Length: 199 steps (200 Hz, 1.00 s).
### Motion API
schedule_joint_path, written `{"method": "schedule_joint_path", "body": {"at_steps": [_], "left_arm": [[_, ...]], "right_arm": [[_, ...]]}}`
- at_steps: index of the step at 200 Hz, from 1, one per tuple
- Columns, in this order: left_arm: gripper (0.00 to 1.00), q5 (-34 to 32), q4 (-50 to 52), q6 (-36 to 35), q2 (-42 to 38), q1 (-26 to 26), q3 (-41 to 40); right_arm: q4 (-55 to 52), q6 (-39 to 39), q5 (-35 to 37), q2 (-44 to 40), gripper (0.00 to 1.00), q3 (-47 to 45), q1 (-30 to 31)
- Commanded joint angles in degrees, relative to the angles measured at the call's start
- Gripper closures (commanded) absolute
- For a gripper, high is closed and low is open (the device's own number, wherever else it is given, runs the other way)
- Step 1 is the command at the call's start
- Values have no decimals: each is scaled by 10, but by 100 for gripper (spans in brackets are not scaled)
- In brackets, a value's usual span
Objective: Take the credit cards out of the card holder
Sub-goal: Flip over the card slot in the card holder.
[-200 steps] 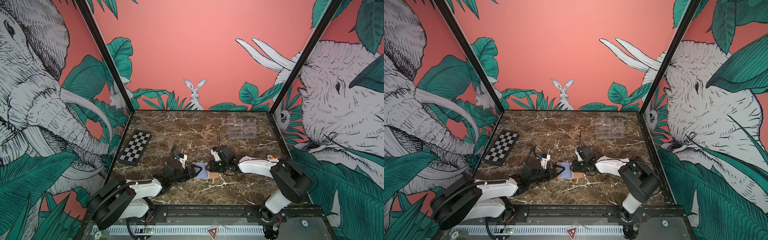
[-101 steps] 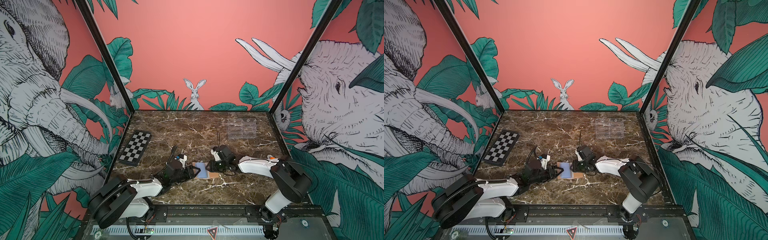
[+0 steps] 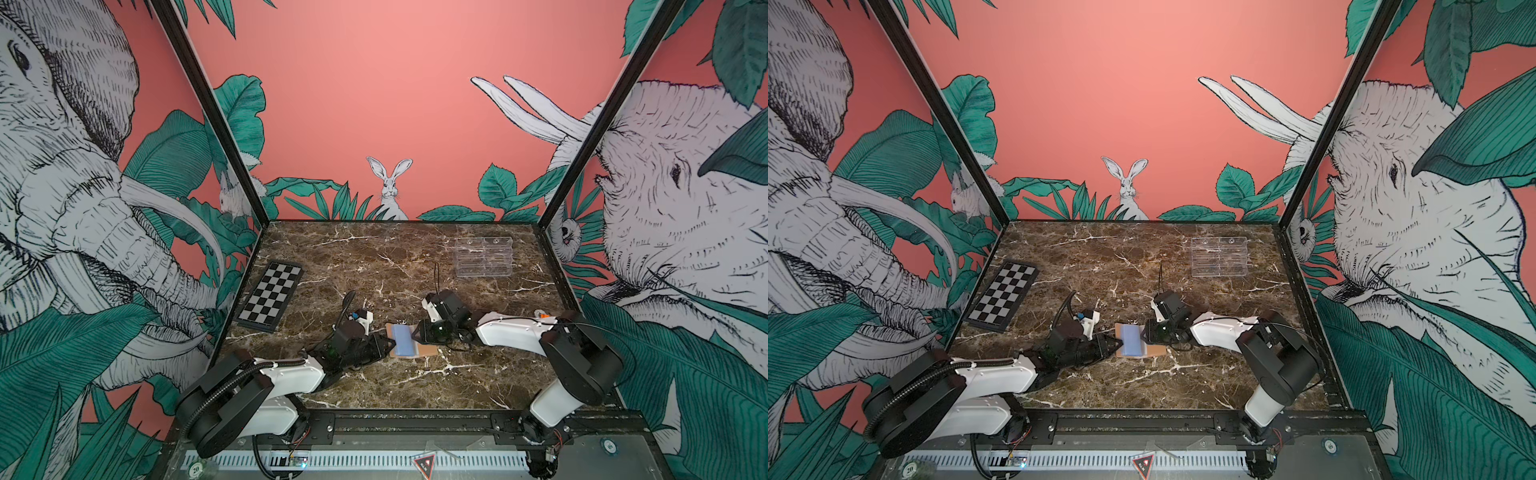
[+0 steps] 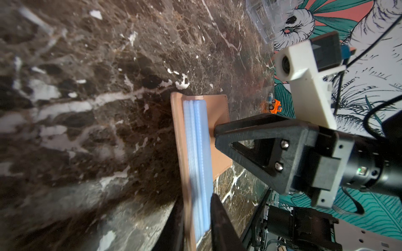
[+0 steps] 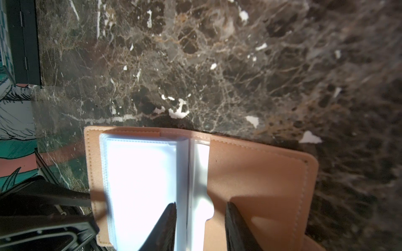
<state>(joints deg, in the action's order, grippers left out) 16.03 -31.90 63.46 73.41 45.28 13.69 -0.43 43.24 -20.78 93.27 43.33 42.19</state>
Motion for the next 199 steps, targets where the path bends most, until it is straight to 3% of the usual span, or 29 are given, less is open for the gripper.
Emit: {"method": "schedule_joint_path", "body": {"at_steps": [1,28,47,67,94,120,126,144,199], "left_arm": [[82,-8,16,-7,-15,1,4],[89,-6,16,-9,-10,1,5],[100,-5,15,-10,-7,1,7],[100,-3,23,-14,-8,1,11],[100,0,29,-19,-11,1,16],[100,-3,26,-20,-15,1,15],[100,-3,26,-21,-16,1,16],[100,-4,29,-25,-16,2,19],[100,-10,29,-25,-23,1,18]], "right_arm": [[3,-4,1,22,63,-11,1],[4,-4,-1,21,63,-9,1],[3,-4,0,15,62,-9,1],[2,-3,0,5,58,-9,2],[-19,-14,15,-11,44,-7,1],[-26,-20,31,-62,23,-15,2],[-32,-23,35,-71,14,-14,2],[-60,-33,48,-88,3,-3,2],[-149,-55,93,-95,2,46,28]]}}
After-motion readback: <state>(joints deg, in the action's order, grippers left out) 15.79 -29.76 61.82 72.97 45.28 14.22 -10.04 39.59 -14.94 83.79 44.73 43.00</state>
